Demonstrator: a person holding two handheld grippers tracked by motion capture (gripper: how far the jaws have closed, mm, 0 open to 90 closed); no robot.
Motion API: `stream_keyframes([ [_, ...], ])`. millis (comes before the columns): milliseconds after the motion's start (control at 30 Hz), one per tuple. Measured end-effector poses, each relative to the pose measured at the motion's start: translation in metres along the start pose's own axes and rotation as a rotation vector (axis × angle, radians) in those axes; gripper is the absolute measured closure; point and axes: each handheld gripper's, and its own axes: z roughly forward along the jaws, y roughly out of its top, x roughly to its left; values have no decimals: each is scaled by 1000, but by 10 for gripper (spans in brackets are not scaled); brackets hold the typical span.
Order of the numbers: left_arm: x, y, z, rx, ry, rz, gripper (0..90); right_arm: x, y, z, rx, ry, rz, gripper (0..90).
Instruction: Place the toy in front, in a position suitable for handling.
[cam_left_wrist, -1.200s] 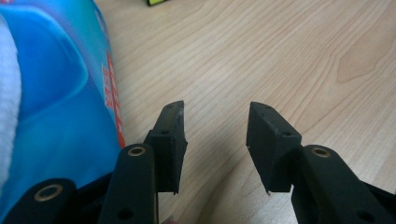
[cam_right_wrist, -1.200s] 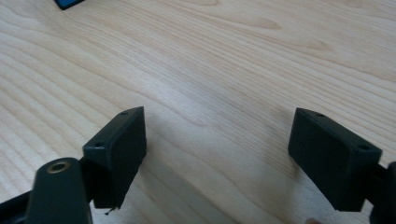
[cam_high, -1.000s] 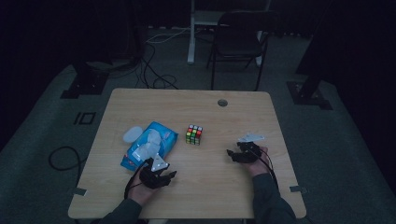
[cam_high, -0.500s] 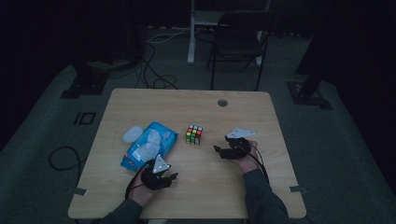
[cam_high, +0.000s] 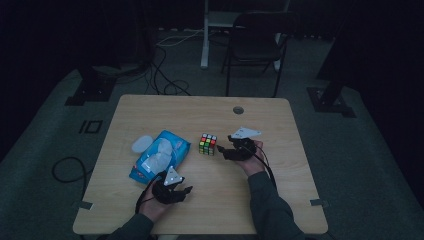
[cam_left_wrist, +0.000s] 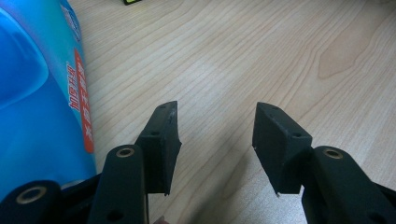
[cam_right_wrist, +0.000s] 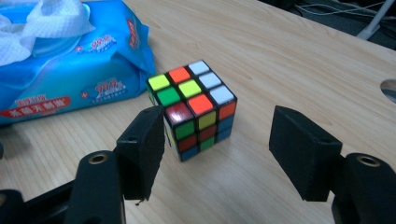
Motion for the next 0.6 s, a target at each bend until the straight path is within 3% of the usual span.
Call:
stream_keyframes([
  [600,-1,0,3,-1,-12,-6,509,5,24,20,-6,20,-7,300],
])
